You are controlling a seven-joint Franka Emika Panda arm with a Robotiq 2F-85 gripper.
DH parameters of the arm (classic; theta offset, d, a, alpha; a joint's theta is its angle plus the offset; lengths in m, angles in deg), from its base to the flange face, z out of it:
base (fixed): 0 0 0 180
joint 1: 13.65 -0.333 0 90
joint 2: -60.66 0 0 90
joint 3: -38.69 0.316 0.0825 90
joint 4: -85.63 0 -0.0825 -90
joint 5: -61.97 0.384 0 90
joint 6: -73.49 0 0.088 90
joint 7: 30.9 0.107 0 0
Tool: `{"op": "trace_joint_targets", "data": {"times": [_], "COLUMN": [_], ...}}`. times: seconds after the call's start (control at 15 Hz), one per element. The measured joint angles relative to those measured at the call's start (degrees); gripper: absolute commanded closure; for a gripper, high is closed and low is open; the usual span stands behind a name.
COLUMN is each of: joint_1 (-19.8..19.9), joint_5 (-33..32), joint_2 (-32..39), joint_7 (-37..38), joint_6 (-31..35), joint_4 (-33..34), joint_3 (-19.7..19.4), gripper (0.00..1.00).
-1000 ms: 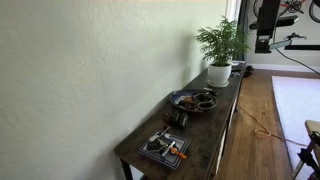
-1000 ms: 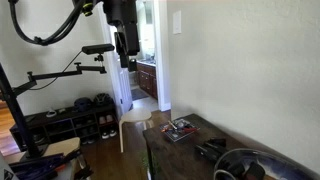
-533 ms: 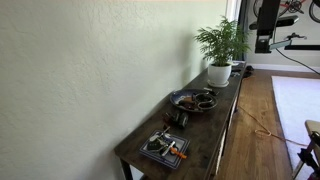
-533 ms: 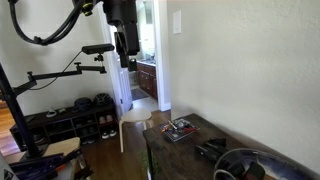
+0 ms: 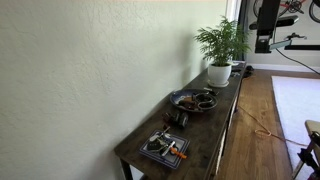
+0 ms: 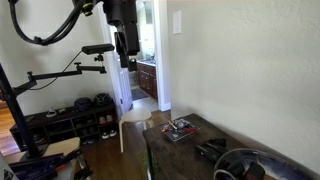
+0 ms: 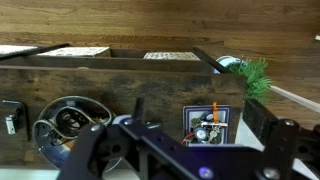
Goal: Pick the object and put it on the plate
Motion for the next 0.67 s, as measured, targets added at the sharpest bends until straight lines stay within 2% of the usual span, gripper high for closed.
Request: {"op": "trace_joint_targets", "data": {"times": [0.47, 0.67], "joint_1": [0.01, 0.03], "joint_5": [-0.73, -0.78], "joint_2": [1.90, 4.06], "joint_7": [0.20, 0.94], "joint_6": [0.83, 3.50], "joint_4": [0.03, 0.07], "joint_3": [0.01, 0.01], "gripper": [0.00, 0.00]}}
